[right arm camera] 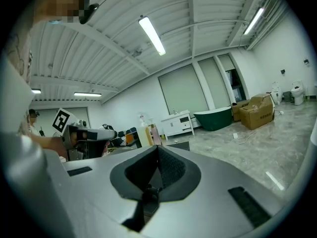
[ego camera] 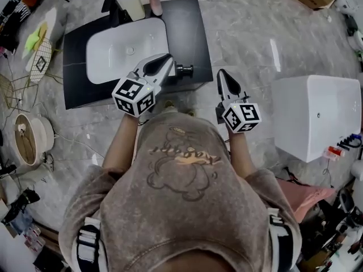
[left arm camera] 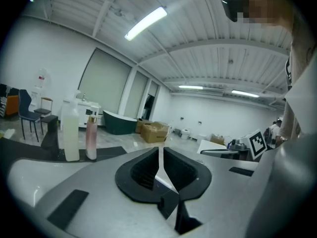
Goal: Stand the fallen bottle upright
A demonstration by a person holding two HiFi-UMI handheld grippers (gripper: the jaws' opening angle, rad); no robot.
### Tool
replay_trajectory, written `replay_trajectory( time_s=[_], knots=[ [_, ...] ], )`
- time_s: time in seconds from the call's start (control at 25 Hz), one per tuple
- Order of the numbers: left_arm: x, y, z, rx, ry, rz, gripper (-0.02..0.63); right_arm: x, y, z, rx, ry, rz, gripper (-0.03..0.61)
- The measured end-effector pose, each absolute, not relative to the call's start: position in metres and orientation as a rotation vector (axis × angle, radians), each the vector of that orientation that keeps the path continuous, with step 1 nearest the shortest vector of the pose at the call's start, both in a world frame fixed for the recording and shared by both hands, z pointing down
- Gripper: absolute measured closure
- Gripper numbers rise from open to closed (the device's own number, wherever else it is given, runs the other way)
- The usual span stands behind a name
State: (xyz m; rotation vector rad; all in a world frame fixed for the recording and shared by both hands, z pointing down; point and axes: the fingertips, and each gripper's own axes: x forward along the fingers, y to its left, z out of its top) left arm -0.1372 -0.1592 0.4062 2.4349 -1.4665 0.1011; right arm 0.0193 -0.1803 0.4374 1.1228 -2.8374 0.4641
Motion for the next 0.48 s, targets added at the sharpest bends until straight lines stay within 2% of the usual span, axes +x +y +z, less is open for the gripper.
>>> replay_trajectory(
  time_s=[0.2,0.48],
  knots=[
    [-0.136,-0.171,0.419,2.468,-1.376,0.214,0.553,0.017,-0.189,0.436,1.180,-2.818,0.470,0.581],
    [-0.127,-0.191,0.447,2.515,-1.195,0.417,0.403,0.019,-0.197,0.441,1.230,-2.790,0.485,0.581]
  ],
)
